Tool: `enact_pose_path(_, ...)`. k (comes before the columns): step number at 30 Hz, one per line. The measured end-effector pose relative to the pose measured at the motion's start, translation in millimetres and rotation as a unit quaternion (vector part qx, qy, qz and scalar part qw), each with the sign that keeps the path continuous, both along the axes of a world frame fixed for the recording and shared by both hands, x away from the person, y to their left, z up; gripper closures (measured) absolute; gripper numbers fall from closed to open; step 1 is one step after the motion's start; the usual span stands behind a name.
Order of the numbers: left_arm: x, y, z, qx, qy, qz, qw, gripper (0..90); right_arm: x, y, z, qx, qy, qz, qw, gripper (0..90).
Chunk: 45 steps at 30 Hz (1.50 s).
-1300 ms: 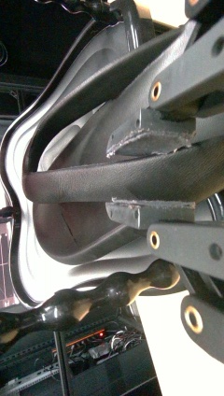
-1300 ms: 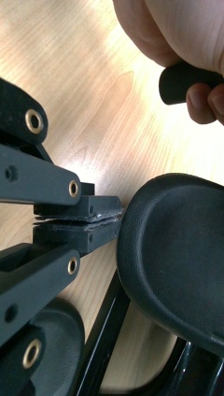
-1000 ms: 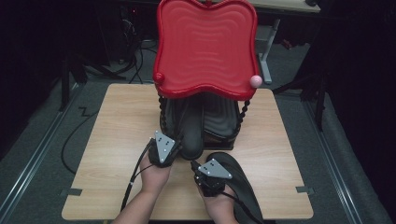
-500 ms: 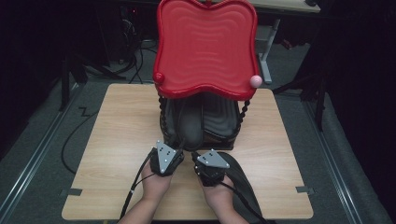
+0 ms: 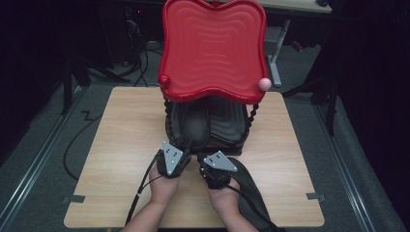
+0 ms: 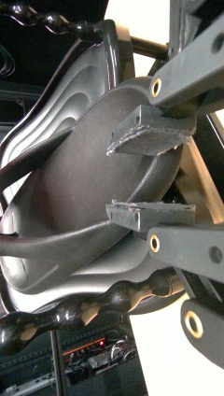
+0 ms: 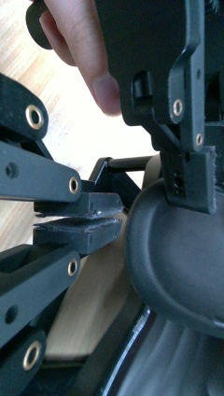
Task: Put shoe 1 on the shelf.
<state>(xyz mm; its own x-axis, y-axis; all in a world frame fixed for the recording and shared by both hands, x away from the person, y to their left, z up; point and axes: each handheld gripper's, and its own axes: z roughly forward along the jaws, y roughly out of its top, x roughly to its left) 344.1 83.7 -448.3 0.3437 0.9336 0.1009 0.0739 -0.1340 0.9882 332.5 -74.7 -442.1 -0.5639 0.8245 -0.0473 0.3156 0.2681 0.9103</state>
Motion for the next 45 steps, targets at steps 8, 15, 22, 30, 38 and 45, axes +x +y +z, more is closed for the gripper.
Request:
enact_pose_path(8, 9.1, 5.2, 4.1, -0.006, 0.004, 0.005, 1.0, 64.5, 11.1, 1.3, 7.2, 0.0, -0.005, -0.006, 1.0, 86.1)
enact_pose_path(15, 5.1, 15.6, 9.3, -0.027, 0.007, 0.001, 0.9996, 61.4, 21.3, 7.6, 10.4, 0.003, -0.006, -0.01, 0.9999, 86.1)
enact_pose_path(22, 11.9, 16.0, 8.5, -0.032, 0.016, -0.005, 0.9994, 66.6, 27.5, 10.7, 12.4, 0.007, -0.01, -0.021, 0.9997, 86.0)
enact_pose_path(30, 31.8, 9.1, 9.6, -0.009, 0.024, 0.01, 0.9996, 71.9, 40.7, 17.8, 9.5, 0.003, -0.001, -0.027, 0.9996, 85.8)
enact_pose_path(38, 38.3, 4.4, 5.3, 0.026, 0.023, 0.03, 0.9989, 72.1, 44.5, 4.4, 25.3, 0.021, -0.025, -0.04, 0.9987, 85.5)
enact_pose_path(45, 39.1, 1.0, 6.9, 0.037, 0.016, 0.038, 0.9985, 71.4, 54.0, -3.8, 30.7, 0.02, -0.028, -0.048, 0.9983, 80.4)
